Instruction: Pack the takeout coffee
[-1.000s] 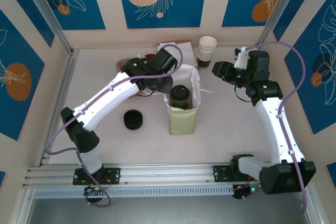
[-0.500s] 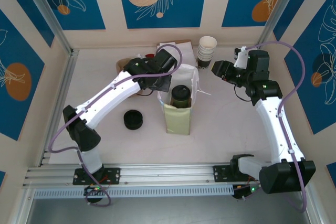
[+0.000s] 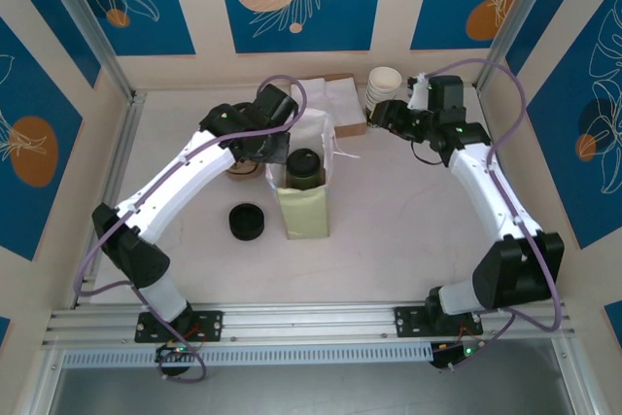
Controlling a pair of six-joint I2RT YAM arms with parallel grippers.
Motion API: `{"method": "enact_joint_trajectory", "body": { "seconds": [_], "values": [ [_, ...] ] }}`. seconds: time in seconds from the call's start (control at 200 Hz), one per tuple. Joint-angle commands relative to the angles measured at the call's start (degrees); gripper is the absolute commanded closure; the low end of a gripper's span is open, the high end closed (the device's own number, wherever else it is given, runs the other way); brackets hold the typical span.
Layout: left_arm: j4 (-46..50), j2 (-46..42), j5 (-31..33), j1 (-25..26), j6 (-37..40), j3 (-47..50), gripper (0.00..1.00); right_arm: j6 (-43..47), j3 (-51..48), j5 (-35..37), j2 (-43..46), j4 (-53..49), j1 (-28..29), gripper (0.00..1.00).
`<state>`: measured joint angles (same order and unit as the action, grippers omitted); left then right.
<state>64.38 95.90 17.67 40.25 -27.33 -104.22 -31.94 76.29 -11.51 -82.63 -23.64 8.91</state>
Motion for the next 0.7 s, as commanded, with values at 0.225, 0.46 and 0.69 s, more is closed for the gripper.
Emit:
{"method": "enact_joint_trajectory", "body": {
  "seconds": [0.225,0.46,0.69],
  "values": [
    [0.55,-3.79,-0.66,-3.77,2.22,3.24,0.95,2.68,17.92,5.66,-19.93,1.31,7.92,0.58],
    [-0.56,-5.93,-2.69,-4.67,3.74,4.44,0.86,5.63,31.01,15.2,-32.2,-2.09,11.85,0.55],
    [-5.3,-9.4,-9.82,-5.32,5.55,6.84,0.62,8.51,41.39,21.73,-42.52,-3.83,13.51,0.52]
  ]
}}
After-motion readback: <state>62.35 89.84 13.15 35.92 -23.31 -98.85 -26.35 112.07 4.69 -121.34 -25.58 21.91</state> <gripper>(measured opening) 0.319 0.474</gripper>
